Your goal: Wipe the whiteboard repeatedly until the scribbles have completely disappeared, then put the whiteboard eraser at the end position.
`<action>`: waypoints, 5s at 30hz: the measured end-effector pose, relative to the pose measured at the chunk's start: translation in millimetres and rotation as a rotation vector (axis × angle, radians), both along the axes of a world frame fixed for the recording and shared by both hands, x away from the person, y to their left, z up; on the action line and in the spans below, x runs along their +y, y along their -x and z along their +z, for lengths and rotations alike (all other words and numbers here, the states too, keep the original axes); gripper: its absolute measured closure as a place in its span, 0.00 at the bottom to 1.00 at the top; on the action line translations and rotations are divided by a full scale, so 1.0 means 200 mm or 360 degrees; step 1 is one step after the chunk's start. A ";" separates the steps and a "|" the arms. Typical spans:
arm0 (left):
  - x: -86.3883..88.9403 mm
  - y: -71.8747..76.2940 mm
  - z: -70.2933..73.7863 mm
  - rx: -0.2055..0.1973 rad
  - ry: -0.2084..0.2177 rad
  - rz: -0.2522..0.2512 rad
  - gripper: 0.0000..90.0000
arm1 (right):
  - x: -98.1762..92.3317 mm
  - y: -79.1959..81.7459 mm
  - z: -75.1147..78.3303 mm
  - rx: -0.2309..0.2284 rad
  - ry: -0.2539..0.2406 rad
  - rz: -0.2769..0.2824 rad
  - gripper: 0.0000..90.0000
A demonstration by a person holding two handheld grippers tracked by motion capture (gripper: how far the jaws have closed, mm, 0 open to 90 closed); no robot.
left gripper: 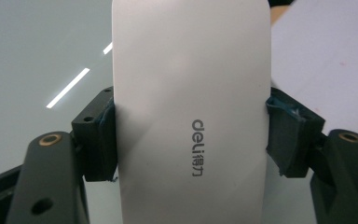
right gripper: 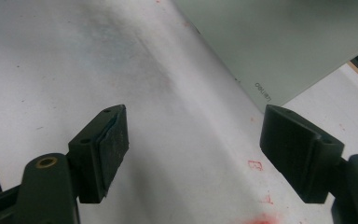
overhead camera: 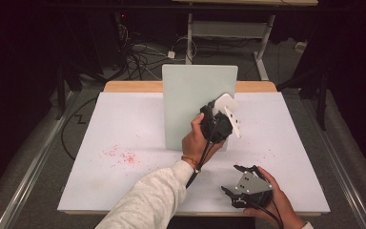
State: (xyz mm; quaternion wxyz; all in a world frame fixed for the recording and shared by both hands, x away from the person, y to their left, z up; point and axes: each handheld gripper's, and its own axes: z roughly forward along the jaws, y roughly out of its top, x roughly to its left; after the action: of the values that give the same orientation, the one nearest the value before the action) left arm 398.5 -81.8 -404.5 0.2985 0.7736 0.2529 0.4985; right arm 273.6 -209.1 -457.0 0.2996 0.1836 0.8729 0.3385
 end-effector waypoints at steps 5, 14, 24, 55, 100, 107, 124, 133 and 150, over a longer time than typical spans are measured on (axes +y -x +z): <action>-0.02 0.04 -0.10 -0.0011 -0.0064 -0.0027 0.32 | -0.01 0.00 0.00 0.0002 -0.0001 0.0001 0.27; 0.07 0.10 -0.26 0.0053 -0.0145 -0.0026 0.32 | 0.00 0.00 -0.01 0.0008 0.0013 -0.0001 0.27; 0.41 0.16 -0.20 0.0155 0.0014 -0.0096 0.32 | 0.00 0.00 0.00 0.0004 0.0009 -0.0008 0.27; 0.86 0.23 -0.12 0.0392 0.0252 -0.0210 0.32 | -0.03 -0.01 0.02 -0.0055 -0.0015 -0.0064 0.27; 0.85 0.37 -0.16 0.0832 -0.0121 -0.0758 0.32 | -0.07 -0.03 0.03 -0.0059 -0.0053 -0.0128 0.27; 0.76 0.37 -0.18 0.0938 -0.0260 -0.0894 0.32 | -0.06 -0.03 0.02 -0.0055 -0.0044 -0.0109 0.27; 0.55 0.32 -0.26 0.0999 -0.0536 -0.0993 0.28 | -0.08 -0.01 0.01 -0.0050 -0.0043 -0.0141 0.27; 0.58 0.36 -0.23 0.0918 -0.0420 -0.1008 0.22 | -0.07 0.01 0.01 -0.0057 -0.0041 -0.0127 0.27; 0.66 0.37 -0.17 0.0664 -0.0061 -0.0942 0.25 | -0.07 0.01 0.02 -0.0066 -0.0051 -0.0119 0.27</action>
State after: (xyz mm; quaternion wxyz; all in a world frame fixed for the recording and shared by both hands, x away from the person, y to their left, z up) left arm 324.9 49.2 -438.8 0.3571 0.9039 0.0640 0.2265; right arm 272.0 -224.0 -452.6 0.3271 0.2137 0.8535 0.3447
